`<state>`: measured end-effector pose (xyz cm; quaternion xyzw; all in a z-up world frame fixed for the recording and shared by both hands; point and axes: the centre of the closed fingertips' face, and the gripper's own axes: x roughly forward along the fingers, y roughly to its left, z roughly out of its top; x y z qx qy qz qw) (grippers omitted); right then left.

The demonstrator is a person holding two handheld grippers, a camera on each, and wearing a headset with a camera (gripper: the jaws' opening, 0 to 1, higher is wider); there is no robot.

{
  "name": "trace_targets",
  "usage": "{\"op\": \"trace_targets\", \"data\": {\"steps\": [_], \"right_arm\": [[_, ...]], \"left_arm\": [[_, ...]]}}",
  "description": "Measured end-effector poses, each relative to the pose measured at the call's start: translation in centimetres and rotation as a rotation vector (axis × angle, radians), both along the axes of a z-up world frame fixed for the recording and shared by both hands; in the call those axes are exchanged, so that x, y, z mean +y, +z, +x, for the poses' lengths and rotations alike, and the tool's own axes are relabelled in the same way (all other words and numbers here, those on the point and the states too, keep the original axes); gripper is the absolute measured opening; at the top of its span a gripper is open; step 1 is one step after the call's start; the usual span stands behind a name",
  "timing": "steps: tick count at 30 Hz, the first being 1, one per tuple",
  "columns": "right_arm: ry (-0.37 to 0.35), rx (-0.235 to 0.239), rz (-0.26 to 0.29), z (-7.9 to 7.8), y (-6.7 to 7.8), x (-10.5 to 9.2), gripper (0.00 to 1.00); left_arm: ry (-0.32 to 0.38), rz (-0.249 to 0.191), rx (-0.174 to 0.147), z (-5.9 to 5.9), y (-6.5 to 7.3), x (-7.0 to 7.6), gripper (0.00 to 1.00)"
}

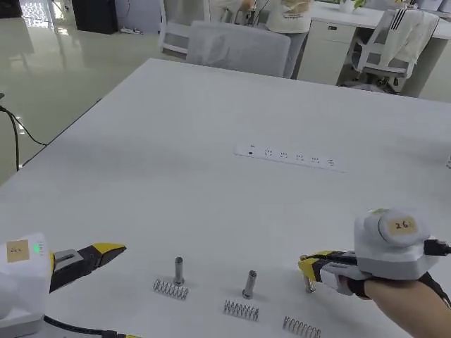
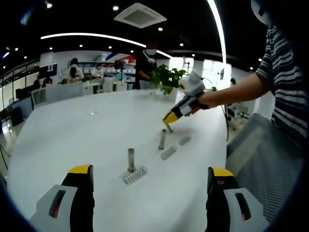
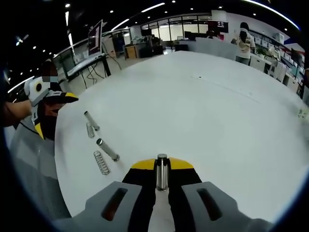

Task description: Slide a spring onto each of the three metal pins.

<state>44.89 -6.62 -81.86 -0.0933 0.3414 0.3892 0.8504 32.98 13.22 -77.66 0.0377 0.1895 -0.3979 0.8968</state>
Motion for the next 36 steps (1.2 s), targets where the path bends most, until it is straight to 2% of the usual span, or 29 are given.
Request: {"op": "trace_targets", "data": {"steps": [7, 17, 23, 36], "right_arm": [[0.004, -0.006, 0.01, -0.2, 0.1, 0.0, 0.05], [0.044, -0.048, -0.005, -0.9, 0.4, 0.0, 0.05], [0.042, -0.049, -0.002, -1.6, 0.5, -0.3, 0.05], [0.064, -0.067, -0.032, -2.6, 0.5, -0.8, 0.06]], "left_arm": [[-0.006, -0.001, 0.005, -0.1, -0.1, -0.3, 0.95], [0.002, -0.005, -0.002, 0.0, 0.0, -0.1, 0.95], [0.012, -0.005, -0.009, 0.1, 0.1, 0.2, 0.96], [0.02, -0.009, -0.009, 0.2, 0.2, 0.1, 0.96]]}}
